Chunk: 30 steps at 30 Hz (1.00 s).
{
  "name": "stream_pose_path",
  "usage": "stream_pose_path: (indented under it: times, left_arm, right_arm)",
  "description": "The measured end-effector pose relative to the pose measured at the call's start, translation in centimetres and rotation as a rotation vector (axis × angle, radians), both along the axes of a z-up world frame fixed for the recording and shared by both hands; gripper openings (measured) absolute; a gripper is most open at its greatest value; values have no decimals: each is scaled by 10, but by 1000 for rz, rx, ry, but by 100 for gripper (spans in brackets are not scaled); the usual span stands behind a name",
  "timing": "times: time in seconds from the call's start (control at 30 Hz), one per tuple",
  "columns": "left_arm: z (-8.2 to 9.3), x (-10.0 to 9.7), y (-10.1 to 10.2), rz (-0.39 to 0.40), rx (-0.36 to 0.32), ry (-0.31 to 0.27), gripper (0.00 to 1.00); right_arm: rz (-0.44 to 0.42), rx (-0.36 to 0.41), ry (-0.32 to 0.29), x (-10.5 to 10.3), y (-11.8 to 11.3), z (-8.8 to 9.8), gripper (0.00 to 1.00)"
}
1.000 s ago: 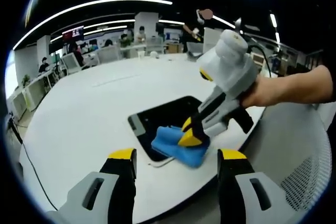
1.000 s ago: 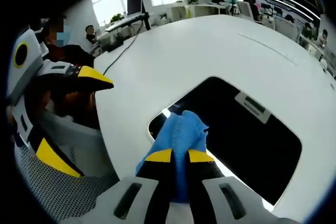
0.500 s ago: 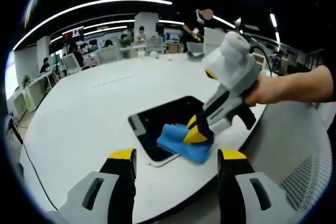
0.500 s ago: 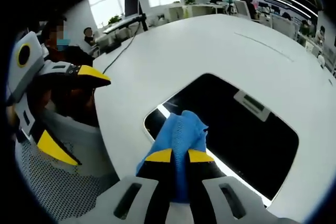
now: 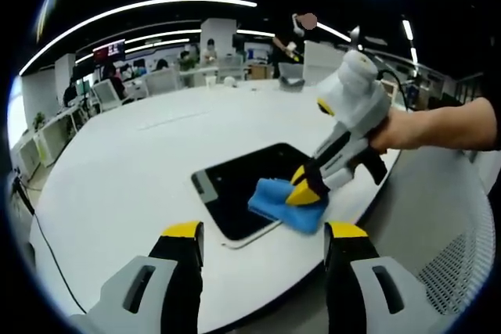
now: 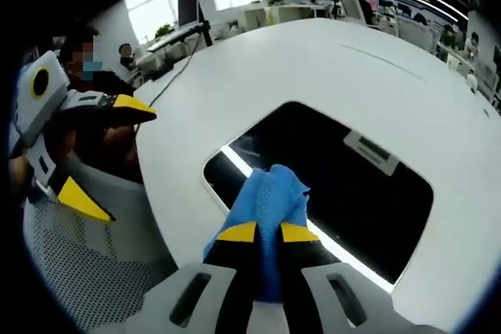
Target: Wipe the mirror surface with the cleaning cloth until all visible marks leave the cleaned area.
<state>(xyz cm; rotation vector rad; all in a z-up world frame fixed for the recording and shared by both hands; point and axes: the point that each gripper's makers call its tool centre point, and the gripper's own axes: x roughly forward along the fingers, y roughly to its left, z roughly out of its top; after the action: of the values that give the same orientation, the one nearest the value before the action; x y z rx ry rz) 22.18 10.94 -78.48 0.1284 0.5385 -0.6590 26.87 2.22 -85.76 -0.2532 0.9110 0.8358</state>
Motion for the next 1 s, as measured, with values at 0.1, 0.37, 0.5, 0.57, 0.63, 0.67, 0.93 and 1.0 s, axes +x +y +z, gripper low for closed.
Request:
stream_pose_path:
  times: [0.1,0.37,0.5,0.57,0.63,0.67,0.93,1.0]
  left_arm:
    - [0,0,0,0,1,0,61]
    - [0,0,1,3,2,-1,61]
    - [0,0,0,0,3,0,61]
    - [0,0,0,-1,2,-2,61]
    - [0,0,0,-2,2,-1,61]
    - [0,0,0,-2,2,-2,61]
    - [-2,-1,0,-1,2,13,62]
    - [-2,-1,0,-2,3,12,62]
  right_arm:
    - [-7,-3,9,0,-4,0,4]
    - [-1,6,-3,1,-4,0,4]
    - [-2,7,-7,6,-5,0,4]
    - [-2,4,-13,8,-5,1,4]
    - [-4,4,-15,11,-5,1,4]
    - [-5,5,-19,14,-5,1,4]
    - [-12,-1,-32,29,-5,0,4]
    - [-15,0,-35,32,-5,0,4]
